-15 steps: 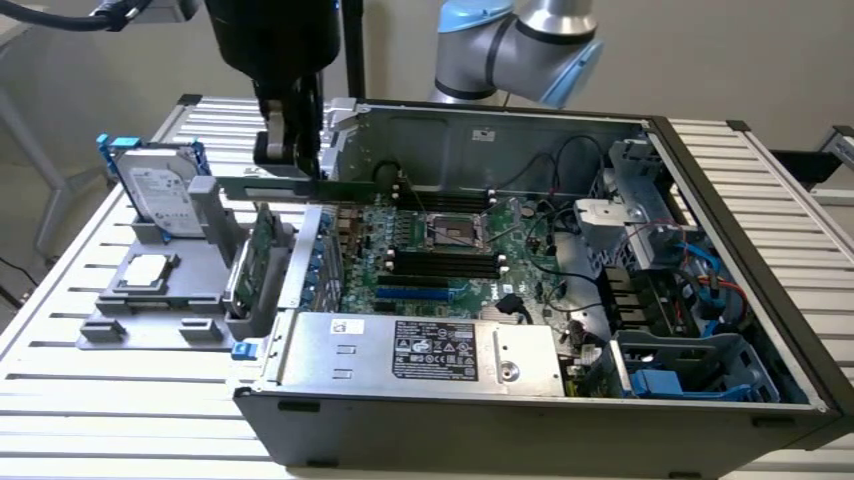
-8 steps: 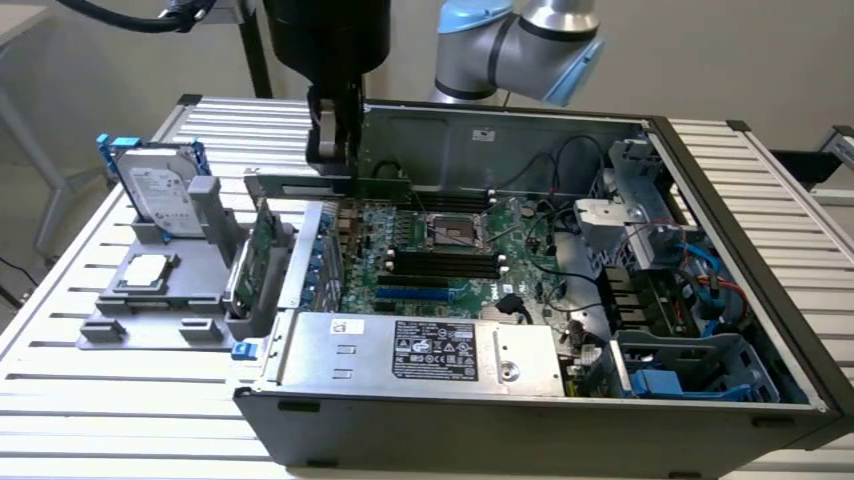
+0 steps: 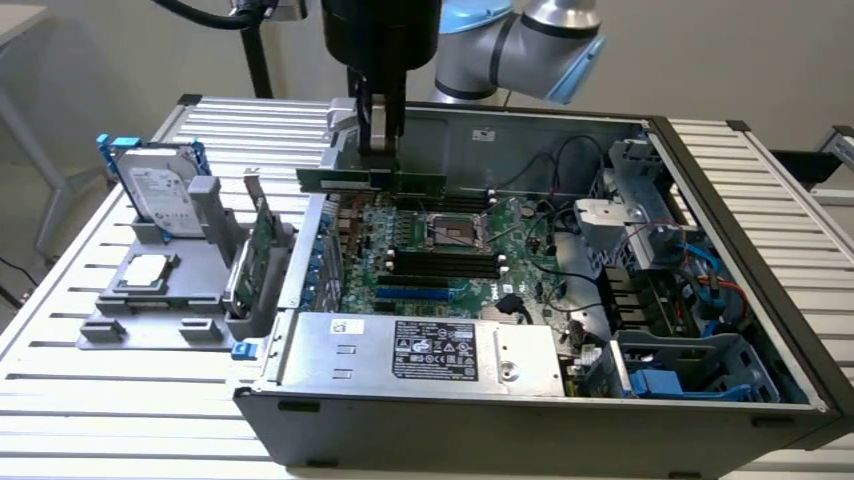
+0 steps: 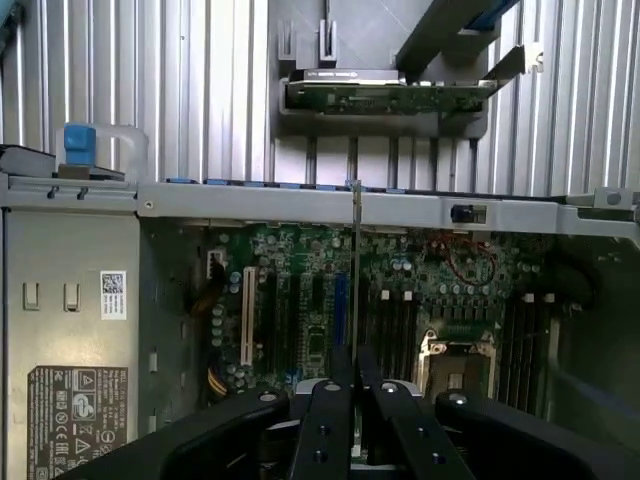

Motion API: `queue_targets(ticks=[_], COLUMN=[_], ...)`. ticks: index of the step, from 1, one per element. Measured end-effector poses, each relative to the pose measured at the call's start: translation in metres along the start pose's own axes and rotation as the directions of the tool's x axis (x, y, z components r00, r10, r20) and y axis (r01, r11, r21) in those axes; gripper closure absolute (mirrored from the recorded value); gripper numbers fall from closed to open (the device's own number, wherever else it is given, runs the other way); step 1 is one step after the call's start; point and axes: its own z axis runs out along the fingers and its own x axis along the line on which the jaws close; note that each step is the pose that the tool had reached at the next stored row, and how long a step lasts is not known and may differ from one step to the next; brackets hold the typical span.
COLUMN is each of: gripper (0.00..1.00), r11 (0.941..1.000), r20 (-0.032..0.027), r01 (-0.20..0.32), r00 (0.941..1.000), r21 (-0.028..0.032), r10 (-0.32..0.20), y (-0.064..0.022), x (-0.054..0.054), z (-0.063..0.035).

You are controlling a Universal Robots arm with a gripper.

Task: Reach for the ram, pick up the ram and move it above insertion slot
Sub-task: 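Pick up the ram and move it above insertion slot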

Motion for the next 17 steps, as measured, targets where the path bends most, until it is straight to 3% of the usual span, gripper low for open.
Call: queue_targets(ticks=[17], gripper=[0.87], r11=[1.0], r20=[0.0], r01=[0.0], r00=[1.0], r21=[0.0], r10=[0.0], y=[-0.0374], x=[-0.051], z=[0.0107])
